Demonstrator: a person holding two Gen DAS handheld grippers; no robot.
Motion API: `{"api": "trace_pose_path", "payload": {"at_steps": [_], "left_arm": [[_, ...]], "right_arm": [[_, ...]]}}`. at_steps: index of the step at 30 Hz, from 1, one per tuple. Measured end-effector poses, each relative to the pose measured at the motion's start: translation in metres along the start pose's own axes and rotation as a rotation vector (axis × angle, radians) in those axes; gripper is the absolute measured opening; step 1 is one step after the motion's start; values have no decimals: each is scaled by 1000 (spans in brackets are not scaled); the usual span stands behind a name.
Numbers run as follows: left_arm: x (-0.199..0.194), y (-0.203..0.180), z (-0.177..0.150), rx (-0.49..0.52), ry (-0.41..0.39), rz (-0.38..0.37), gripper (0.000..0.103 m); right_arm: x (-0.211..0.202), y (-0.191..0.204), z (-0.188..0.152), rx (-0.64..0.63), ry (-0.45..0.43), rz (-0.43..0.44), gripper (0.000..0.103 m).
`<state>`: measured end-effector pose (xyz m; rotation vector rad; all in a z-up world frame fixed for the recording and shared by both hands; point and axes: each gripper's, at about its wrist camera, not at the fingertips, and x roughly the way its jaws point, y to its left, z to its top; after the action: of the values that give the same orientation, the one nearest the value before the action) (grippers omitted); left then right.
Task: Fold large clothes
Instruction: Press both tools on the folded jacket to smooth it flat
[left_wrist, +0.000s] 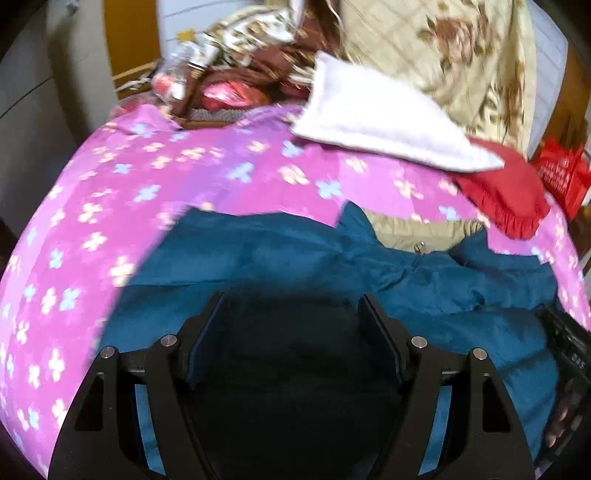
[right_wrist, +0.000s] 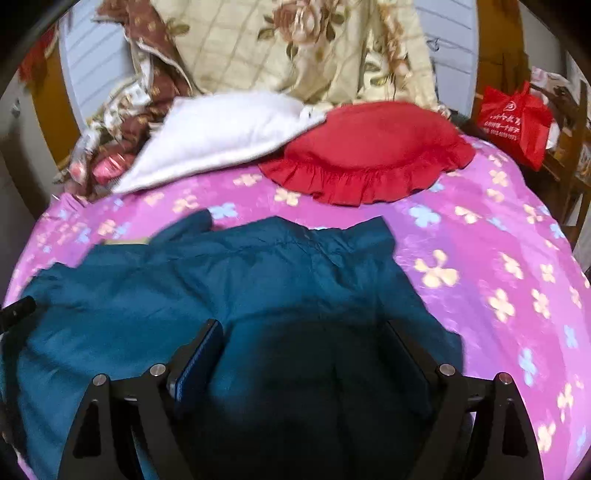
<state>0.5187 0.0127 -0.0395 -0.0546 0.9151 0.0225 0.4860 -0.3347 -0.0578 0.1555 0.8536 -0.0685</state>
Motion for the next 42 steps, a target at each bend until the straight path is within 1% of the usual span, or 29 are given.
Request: {"api": "trace_pose_path", "payload": {"at_steps": [2, 4, 6, 8, 10, 11, 13, 14, 16, 18, 21, 23, 25, 27, 29, 30, 32, 34, 35, 36, 37, 39, 42], "left_arm": [[-16, 20, -5, -14, -20, 41, 73], [-25, 41, -15, -38, -28, 83, 73], [-32, 65, -26, -80, -33, 95, 73], [-30, 88, -40, -121, -15, 98, 73], [-21, 99, -50, -143, 15, 95, 73], [-14, 104, -54, -159, 30, 84, 73], [-7, 111, -60, -191, 39, 49, 78], [-5, 112, -62, -196, 38, 46, 81], [-2, 114, -63, -200, 32, 37, 82], [0, 115, -64, -209, 31, 24, 82], [-3, 117, -64, -220, 41, 12, 82], [-13, 121, -65, -234, 44, 11, 82], [-24, 124, -68, -239, 35, 15, 82], [-38, 129, -72, -237, 18, 15, 82], [-56, 135, -78, -227, -14, 47, 82], [-62, 137, -81, -220, -23, 59, 82], [-77, 140, -89, -208, -47, 92, 82], [-91, 142, -101, -210, -64, 110, 82], [-98, 143, -108, -217, -67, 105, 82], [-104, 142, -114, -221, -68, 95, 82], [-113, 139, -123, -218, -77, 84, 82], [-125, 130, -133, -192, -100, 90, 82], [-145, 116, -152, -144, -170, 137, 82]], "right_arm": [[-24, -6, -12, 3, -15, 27, 86], [-41, -10, -26, -8, -21, 33, 86], [-56, -17, -43, -16, -42, 10, 86], [-61, -24, -56, -22, -54, -27, 86], [-55, -35, -64, -10, -36, -61, 86], [-48, -43, -67, 14, -18, -64, 86], [-40, -59, -69, 93, -4, -20, 91], [-37, -67, -69, 134, 3, 4, 91], [-30, -80, -69, 194, 27, 53, 96], [-24, -87, -73, 219, 33, 82, 100], [-22, -92, -79, 251, 36, 98, 101], [-27, -90, -79, 251, 38, 72, 101], [-41, -83, -78, 216, 21, 11, 101], [-58, -76, -78, 172, 4, -32, 99], [-74, -72, -79, 145, -13, -37, 99], [-86, -70, -80, 133, -35, -36, 99], [-102, -62, -81, 119, -72, -34, 96], [-112, -46, -78, 107, -81, 7, 80], [-114, -33, -74, 97, -71, 42, 77], [-114, -20, -70, 83, -65, 72, 69], [-113, -7, -67, 64, -61, 98, 64], [-108, 29, -58, 0, -57, 138, 63], [-92, 74, -50, -68, -51, 172, 63]]}}
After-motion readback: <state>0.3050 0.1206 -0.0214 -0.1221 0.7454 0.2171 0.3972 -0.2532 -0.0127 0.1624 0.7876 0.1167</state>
